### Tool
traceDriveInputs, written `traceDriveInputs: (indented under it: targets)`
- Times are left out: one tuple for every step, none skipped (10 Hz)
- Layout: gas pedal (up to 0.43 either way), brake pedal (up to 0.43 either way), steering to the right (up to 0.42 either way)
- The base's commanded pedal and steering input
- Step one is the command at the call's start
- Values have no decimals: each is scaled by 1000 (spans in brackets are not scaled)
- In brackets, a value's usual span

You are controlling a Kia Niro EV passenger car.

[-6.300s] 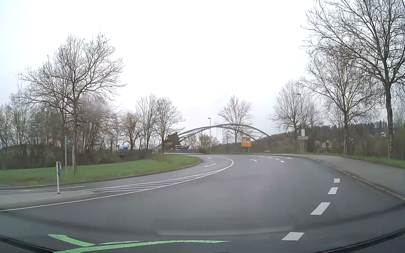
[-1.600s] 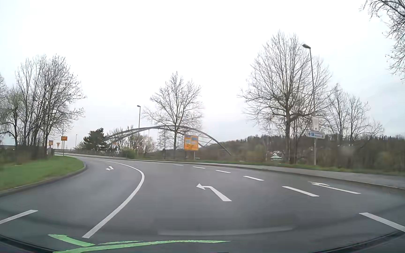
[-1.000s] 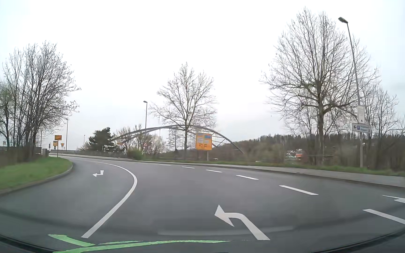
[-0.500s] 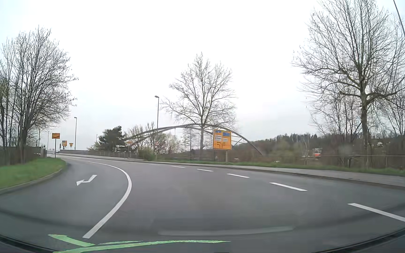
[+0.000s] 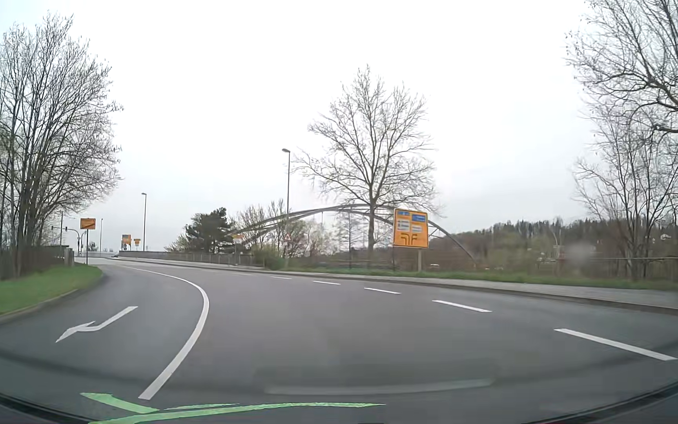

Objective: Follow the waypoints while adhering to traffic rules and regulations

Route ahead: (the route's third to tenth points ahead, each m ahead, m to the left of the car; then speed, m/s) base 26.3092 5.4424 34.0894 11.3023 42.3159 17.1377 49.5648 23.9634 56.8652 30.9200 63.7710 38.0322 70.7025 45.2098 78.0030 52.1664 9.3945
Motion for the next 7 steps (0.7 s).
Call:
traceDriveInputs:
  targets:
    - [118, 0, -69]
    - [110, 0, -70]
    - [110, 0, -72]
    - [110, 0, -76]
    - [110, 0, -82]
    - [110, 0, -86]
    - [110, 0, -87]
